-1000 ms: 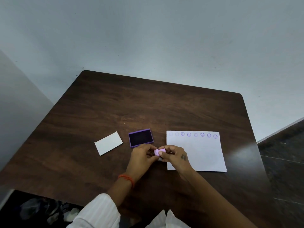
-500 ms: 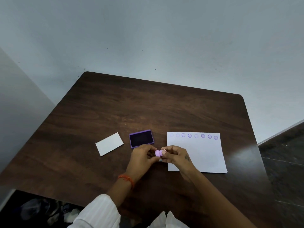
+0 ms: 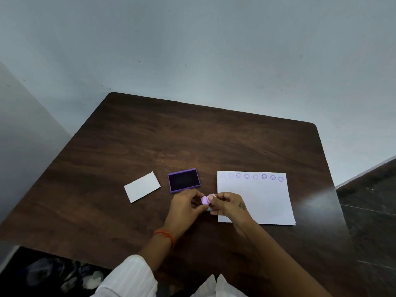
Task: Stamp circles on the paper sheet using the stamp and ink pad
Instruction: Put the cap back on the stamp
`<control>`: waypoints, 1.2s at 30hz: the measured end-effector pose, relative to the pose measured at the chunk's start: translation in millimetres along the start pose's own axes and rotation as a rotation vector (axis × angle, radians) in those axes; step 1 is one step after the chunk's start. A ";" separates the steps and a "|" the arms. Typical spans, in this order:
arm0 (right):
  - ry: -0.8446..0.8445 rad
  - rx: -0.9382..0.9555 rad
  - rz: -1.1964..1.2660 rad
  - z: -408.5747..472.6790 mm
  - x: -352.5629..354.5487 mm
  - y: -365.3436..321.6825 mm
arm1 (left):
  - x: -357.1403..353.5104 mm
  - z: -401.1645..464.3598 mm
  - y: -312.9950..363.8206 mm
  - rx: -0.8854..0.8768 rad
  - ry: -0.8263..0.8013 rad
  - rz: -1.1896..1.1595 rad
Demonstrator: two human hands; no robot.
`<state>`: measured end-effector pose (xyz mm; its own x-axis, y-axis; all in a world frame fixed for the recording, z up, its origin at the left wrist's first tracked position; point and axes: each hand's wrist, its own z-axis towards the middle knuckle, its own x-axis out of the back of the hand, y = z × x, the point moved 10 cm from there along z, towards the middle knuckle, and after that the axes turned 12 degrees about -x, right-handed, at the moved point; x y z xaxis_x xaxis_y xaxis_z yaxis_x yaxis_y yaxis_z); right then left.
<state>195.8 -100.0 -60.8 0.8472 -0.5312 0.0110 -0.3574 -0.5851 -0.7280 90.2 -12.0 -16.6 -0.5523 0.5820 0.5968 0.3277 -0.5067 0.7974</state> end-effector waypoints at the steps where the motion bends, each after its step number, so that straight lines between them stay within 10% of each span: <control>1: 0.007 -0.001 -0.010 0.4 0.5 -0.1 | 0.0 -0.6 0.1 -0.003 0.002 0.000; 17: -0.016 0.079 0.024 -3.1 -15.4 -6.6 | 3.9 -3.6 0.8 -0.022 0.082 0.004; 26: 0.403 0.354 -0.472 2.4 -4.3 -36.3 | 0.9 -3.3 -15.1 0.077 0.051 0.005; 36: 0.375 0.354 -0.674 9.5 -14.6 -28.8 | 0.4 -9.2 -26.0 0.091 0.010 0.052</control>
<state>197.5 -69.6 -46.6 0.6265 -0.3423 0.7002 0.3736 -0.6565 -0.6553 74.5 -4.5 -37.9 -0.5398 0.5499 0.6374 0.4242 -0.4763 0.7702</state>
